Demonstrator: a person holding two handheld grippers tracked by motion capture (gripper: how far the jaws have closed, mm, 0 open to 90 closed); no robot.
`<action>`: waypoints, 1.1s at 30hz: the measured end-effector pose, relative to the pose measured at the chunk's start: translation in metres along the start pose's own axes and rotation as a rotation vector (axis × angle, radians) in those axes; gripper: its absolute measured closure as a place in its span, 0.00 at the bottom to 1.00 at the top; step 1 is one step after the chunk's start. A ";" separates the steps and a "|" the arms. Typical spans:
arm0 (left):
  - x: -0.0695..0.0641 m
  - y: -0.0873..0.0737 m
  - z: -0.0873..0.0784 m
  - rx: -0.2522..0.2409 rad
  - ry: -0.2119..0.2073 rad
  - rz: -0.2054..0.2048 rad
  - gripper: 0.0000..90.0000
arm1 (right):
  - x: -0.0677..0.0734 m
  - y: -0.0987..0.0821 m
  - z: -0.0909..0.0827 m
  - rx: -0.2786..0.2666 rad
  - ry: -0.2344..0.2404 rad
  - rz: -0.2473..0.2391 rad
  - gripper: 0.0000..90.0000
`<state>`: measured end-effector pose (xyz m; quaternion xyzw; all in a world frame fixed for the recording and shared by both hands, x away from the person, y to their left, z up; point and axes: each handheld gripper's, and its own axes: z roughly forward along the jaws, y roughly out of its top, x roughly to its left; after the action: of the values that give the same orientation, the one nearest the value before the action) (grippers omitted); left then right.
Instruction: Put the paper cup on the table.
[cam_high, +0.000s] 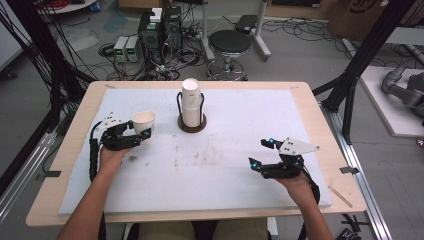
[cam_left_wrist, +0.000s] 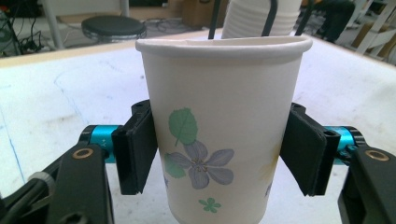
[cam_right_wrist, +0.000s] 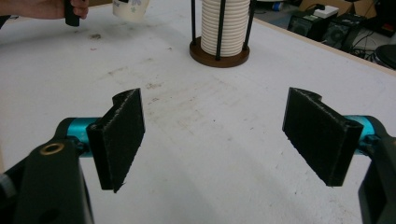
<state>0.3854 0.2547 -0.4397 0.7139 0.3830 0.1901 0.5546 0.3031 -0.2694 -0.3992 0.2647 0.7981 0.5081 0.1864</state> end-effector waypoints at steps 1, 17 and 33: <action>0.000 -0.001 0.002 0.010 0.001 -0.005 0.36 | 0.000 0.000 0.000 0.002 0.002 0.003 0.24; -0.004 -0.009 0.004 0.111 0.022 0.004 0.37 | -0.001 0.000 -0.001 -0.001 -0.002 -0.001 0.24; -0.013 -0.015 -0.013 0.165 0.059 0.031 0.36 | 0.001 -0.001 -0.003 0.002 -0.003 0.000 0.24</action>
<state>0.3633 0.2544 -0.4475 0.7571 0.4024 0.1875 0.4794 0.3007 -0.2713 -0.3985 0.2659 0.7984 0.5067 0.1873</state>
